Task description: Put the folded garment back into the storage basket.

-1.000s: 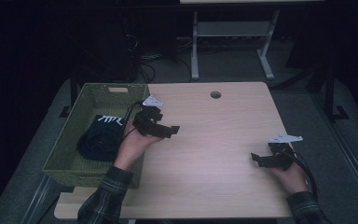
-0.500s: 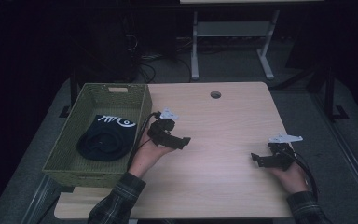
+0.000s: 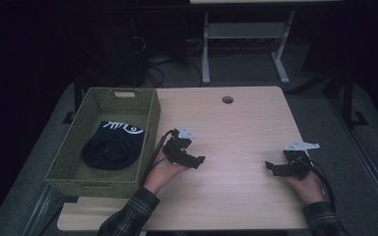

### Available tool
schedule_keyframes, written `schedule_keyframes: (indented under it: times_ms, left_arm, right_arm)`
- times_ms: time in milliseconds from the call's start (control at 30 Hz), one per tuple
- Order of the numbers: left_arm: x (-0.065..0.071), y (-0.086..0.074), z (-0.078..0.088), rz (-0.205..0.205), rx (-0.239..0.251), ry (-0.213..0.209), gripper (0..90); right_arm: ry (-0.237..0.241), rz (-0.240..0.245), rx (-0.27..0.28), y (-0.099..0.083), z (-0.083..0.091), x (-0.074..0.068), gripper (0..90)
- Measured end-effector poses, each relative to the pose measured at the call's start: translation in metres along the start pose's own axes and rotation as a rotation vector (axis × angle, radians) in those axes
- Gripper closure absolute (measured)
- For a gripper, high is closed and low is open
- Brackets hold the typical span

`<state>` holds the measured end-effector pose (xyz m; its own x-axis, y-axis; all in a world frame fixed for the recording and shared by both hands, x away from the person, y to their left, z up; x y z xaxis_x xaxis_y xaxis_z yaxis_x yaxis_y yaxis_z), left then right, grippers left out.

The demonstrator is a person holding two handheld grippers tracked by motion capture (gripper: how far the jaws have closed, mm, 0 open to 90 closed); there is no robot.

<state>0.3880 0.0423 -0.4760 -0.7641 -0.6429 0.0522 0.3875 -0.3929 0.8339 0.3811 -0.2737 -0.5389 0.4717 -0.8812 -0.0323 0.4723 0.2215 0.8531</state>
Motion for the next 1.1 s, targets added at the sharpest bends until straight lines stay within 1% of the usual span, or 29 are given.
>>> schedule_keyframes:
  times_ms: [100,167,233,300,333,433,467,500,533,600,667,733,767,833,1067,1100]
  left_arm:
    - [0.001,-0.004,-0.004,-0.009,0.005,0.0,16.1]
    - [0.002,-0.007,-0.006,-0.009,-0.002,-0.003,16.0]
    - [0.003,-0.011,-0.009,-0.02,-0.012,-0.002,16.0]
    - [0.004,-0.014,-0.011,-0.026,-0.01,-0.005,16.0]
    - [0.006,-0.017,-0.013,-0.024,-0.016,-0.008,16.0]
    - [0.006,-0.02,-0.016,-0.027,-0.016,-0.01,16.0]
    - [0.007,-0.024,-0.019,-0.02,-0.024,-0.014,16.0]
    - [0.007,-0.024,-0.019,-0.02,-0.024,-0.014,15.8]
    - [0.008,-0.028,-0.022,-0.028,-0.041,-0.018,15.2]
    - [0.01,-0.029,-0.023,-0.027,-0.04,-0.016,15.2]
    - [0.01,-0.031,-0.025,-0.04,-0.041,-0.017,15.2]
    - [0.011,-0.035,-0.027,-0.034,-0.05,-0.015,15.2]
    - [0.01,-0.036,-0.027,-0.04,-0.055,-0.015,15.2]
    - [0.01,-0.039,-0.028,-0.037,-0.059,-0.015,15.2]
    - [0.007,-0.044,-0.031,-0.027,-0.055,-0.003,15.2]
    - [0.007,-0.044,-0.031,-0.033,-0.053,-0.001,15.0]
  right_arm:
    - [-0.001,0.003,0.002,0.0,0.0,0.0,10.9]
    - [-0.001,0.005,0.003,0.0,0.0,0.0,10.8]
    - [0.0,0.005,0.004,0.0,0.0,0.0,10.9]
    - [0.0,0.006,0.004,0.0,0.0,0.0,10.8]
    - [0.0,0.007,0.004,0.0,0.0,0.001,10.9]
    - [0.0,0.007,0.004,0.0,0.0,0.001,10.8]
    - [0.0,0.007,0.004,0.0,0.0,0.001,10.8]
    - [0.0,0.007,0.004,0.0,0.0,0.001,10.8]
    - [0.001,0.007,0.004,0.0,0.0,0.001,10.8]
    - [0.001,0.007,0.004,0.0,0.0,0.001,10.8]
    - [0.0,0.007,0.003,0.0,0.0,0.001,10.6]
    - [0.0,0.005,0.003,0.0,0.0,0.0,10.5]
    - [0.0,0.005,0.002,0.0,-0.001,0.0,10.5]
    - [-0.001,0.004,0.002,0.0,-0.001,0.0,10.5]
    - [-0.001,0.004,0.002,0.0,-0.001,0.0,10.5]
    - [0.0,0.004,0.001,0.0,0.0,0.0,10.5]
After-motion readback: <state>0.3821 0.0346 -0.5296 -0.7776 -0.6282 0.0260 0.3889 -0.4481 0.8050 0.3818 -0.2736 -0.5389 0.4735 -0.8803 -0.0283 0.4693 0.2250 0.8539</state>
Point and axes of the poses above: each handheld gripper's, and its own axes: z roughly backward along the jaws, y roughly out of its top, x roughly to its right, the point moved 8 cm from there along -z, roughly forward along the jaws, and after that the axes turned 13 degrees about x, right-handed, at the moved point
